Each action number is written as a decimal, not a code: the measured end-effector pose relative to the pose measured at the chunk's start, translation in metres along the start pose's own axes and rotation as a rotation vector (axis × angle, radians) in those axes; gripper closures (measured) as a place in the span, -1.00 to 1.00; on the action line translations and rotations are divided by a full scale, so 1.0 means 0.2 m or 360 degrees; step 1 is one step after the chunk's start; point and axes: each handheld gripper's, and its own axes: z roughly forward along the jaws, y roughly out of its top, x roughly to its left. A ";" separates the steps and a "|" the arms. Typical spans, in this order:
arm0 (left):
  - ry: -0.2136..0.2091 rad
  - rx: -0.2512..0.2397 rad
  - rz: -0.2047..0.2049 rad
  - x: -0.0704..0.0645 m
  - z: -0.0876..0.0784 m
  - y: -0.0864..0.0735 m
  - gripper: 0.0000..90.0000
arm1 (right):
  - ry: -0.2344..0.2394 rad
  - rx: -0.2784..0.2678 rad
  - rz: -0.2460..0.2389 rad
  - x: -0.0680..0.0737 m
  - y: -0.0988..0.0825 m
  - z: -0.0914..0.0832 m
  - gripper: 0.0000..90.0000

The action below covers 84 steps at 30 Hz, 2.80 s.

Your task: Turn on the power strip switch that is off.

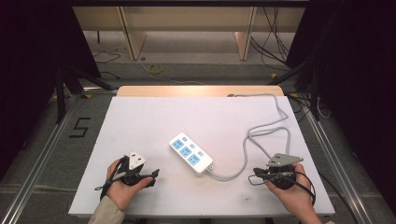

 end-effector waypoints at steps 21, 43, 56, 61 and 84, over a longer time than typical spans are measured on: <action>0.0001 0.0000 -0.0004 0.00 0.00 0.00 -0.47 | 0.0045 0.0016 -0.0011 0.04 0.06 0.02 1.00; 0.0008 0.0000 -0.0001 0.00 0.00 0.00 -0.47 | 0.0119 0.0016 -0.0009 0.08 0.16 0.04 1.00; 0.0014 -0.0004 -0.0004 0.00 0.00 0.00 -0.47 | 0.0136 0.0018 -0.0031 0.10 0.20 0.06 1.00; 0.0017 -0.0003 -0.0001 0.00 0.00 0.00 -0.47 | 0.0140 0.0022 -0.0030 0.11 0.22 0.07 1.00; 0.0022 -0.0012 -0.0012 0.00 0.00 0.00 -0.47 | 0.0162 0.0038 -0.0048 0.13 0.28 0.11 1.00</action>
